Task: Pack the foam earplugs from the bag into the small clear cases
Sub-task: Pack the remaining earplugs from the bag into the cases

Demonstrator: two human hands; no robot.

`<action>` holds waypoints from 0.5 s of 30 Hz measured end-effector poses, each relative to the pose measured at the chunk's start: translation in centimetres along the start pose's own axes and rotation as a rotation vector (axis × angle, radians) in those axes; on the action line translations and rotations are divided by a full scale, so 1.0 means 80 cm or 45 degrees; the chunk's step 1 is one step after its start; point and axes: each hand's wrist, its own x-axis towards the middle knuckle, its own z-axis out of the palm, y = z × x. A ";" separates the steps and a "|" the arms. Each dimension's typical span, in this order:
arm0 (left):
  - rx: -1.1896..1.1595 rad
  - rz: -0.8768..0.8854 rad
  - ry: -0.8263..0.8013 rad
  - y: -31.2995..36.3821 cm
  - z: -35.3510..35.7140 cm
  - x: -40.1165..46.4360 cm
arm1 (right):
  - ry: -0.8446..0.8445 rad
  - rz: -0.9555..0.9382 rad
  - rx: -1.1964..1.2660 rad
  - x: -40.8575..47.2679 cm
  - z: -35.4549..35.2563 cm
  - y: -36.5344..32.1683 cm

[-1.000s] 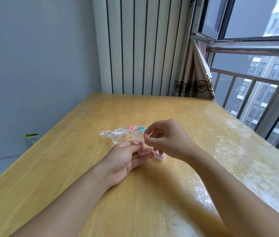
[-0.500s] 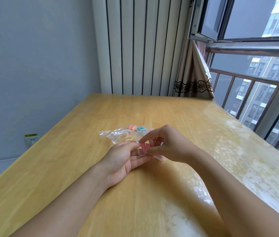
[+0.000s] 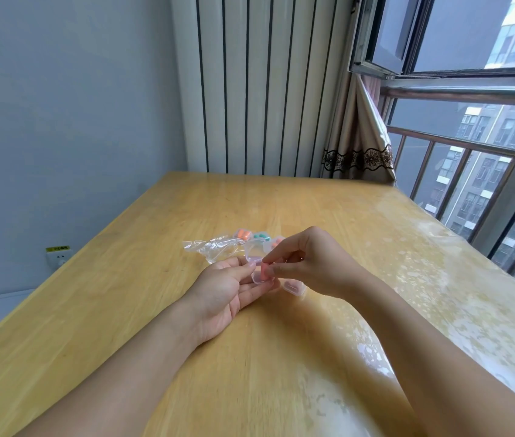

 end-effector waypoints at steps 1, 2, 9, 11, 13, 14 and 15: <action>0.013 0.008 -0.005 0.000 0.000 0.000 | -0.010 -0.001 -0.004 0.000 0.001 -0.001; 0.022 0.016 -0.009 -0.001 0.000 -0.001 | -0.025 -0.002 -0.009 -0.001 0.002 -0.001; 0.051 0.016 -0.038 0.000 0.003 -0.003 | -0.069 0.041 0.260 -0.002 0.009 0.000; 0.047 0.014 -0.064 0.000 0.003 -0.004 | -0.054 0.027 0.229 -0.003 0.012 -0.001; 0.052 0.008 -0.111 0.000 0.003 -0.006 | -0.004 0.017 0.224 -0.002 0.015 0.000; 0.058 0.003 -0.137 0.001 0.003 -0.007 | 0.038 0.018 0.244 -0.001 0.016 0.000; 0.063 -0.002 -0.161 0.002 0.002 -0.008 | 0.084 0.024 0.271 -0.001 0.017 0.000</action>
